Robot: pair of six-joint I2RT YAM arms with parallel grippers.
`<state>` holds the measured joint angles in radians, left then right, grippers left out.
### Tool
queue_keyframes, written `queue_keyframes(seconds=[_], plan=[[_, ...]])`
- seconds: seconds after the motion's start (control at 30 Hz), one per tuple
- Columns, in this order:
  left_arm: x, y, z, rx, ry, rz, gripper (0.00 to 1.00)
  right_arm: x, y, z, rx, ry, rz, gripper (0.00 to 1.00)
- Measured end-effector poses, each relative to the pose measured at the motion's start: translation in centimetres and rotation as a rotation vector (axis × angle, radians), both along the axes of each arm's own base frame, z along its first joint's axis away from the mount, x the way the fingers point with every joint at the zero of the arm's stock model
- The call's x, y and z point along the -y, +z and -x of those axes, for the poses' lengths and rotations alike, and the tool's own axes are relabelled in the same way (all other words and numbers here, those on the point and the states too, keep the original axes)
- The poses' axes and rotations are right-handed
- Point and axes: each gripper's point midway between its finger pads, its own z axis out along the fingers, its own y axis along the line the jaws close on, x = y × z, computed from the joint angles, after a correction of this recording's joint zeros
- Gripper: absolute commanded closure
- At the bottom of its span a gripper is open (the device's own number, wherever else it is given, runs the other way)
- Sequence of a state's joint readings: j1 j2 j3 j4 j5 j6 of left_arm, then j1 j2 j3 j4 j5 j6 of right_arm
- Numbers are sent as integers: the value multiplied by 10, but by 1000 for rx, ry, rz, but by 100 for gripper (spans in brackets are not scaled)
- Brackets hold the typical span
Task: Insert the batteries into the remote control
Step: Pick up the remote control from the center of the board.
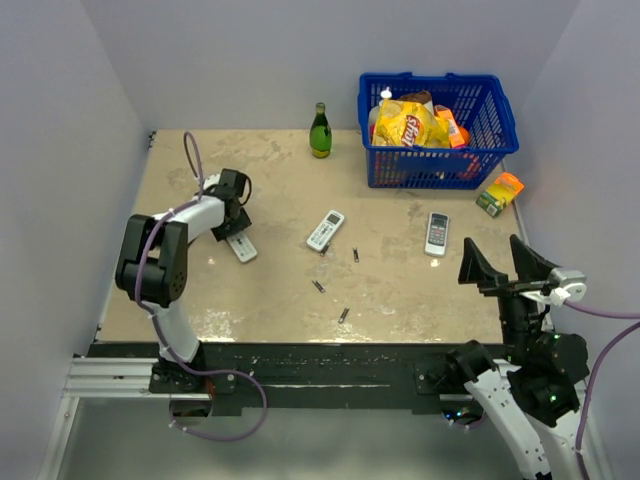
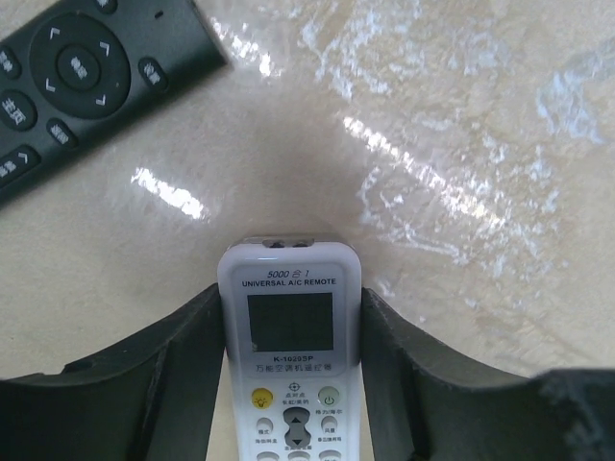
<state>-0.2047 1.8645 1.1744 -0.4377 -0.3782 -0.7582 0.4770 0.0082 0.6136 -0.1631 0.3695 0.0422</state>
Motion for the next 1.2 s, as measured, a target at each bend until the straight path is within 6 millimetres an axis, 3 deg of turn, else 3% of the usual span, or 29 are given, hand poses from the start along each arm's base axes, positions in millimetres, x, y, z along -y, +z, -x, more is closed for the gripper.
queue_keyframes(seconds=[0.2, 0.33, 0.47, 0.6, 0.67, 0.87, 1.0, 1.2], plan=[[8, 18, 17, 33, -45, 62, 87, -12, 2, 1, 11, 63, 23, 2], [19, 54, 15, 147, -103, 123, 88, -31, 8, -7, -40, 140, 46, 2], [31, 102, 15, 303, -186, 186, 87, -63, 12, -24, -123, 254, 73, 2], [44, 144, 21, 460, -285, 240, 87, -104, -14, -49, -273, 396, 115, 2], [52, 163, 28, 534, -347, 271, 87, -129, -40, -62, -387, 485, 129, 2], [82, 218, 56, 788, -559, 385, 88, -184, -91, -73, -613, 723, 80, 2], [106, 249, 79, 946, -721, 485, 91, -205, -99, -67, -637, 851, 16, 2], [138, 270, 108, 1060, -917, 671, 91, -235, -95, -58, -594, 1022, -72, 2]])
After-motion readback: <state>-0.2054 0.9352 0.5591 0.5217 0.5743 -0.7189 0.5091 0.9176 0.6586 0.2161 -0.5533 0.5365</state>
